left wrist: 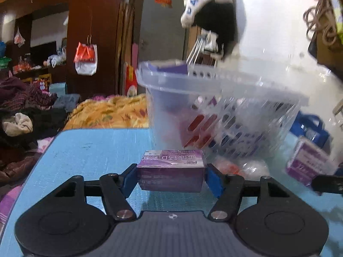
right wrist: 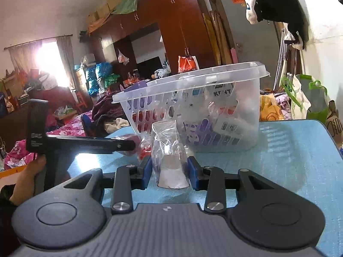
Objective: Organize objects
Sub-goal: 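Grasp the second purple box with left tool while right tool grasps a clear bag with white contents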
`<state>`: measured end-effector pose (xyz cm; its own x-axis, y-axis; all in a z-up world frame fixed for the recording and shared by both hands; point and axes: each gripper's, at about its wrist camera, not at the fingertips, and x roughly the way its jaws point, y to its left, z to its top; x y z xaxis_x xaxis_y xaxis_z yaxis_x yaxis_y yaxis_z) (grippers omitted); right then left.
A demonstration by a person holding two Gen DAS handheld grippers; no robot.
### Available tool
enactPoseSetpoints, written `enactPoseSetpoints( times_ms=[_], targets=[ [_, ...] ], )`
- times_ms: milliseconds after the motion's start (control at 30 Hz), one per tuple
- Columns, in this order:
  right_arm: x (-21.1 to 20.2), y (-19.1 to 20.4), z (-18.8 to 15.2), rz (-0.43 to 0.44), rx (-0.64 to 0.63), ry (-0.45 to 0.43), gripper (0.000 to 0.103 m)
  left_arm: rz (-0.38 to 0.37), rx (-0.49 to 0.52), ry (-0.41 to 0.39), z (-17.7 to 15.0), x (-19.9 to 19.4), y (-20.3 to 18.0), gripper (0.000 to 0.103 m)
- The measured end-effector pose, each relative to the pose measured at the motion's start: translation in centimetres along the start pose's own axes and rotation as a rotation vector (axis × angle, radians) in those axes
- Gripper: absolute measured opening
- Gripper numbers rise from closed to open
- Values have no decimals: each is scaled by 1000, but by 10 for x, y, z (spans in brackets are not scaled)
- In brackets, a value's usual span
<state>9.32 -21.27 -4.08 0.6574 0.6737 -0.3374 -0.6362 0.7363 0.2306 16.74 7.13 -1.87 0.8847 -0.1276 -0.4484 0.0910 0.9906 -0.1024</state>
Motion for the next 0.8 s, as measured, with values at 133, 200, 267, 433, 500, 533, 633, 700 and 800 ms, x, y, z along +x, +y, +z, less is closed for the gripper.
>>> enactPoseSetpoints(
  times_ms=[133,200,267,433,500,533,633,700,800],
  targets=[
    [-1,-1,0,-3,3,-9,40,-19,-8,-118,-3,-23,-4,70],
    [-2,-1,0,-7,5,-18,40,-22,-12,-148,-3,-26,-5,70],
    [-3,-2,-1,-8,6,-26,40,-31,-20,-156,-3,-25,-5,70],
    [-7,-3,-2,-12,14,-61,39,-37,-13,-173,-4,-27,-8,70],
    [-8,-4,-2,-12,20,-64,40,-36,-6,-172,-3,-26,-7,70],
    [-7,-5,-2,-11,20,-65,40,-36,-6,-174,-3,-26,-6,70],
    [-7,-5,-1,-10,19,-66,40,-38,-12,-178,-4,-28,-3,70],
    [-7,-3,-2,-11,16,-65,40,-35,-19,-177,-3,-28,-1,70],
    [-7,-3,-2,-12,16,-65,40,-36,-23,-183,-4,-29,1,70]
  ],
)
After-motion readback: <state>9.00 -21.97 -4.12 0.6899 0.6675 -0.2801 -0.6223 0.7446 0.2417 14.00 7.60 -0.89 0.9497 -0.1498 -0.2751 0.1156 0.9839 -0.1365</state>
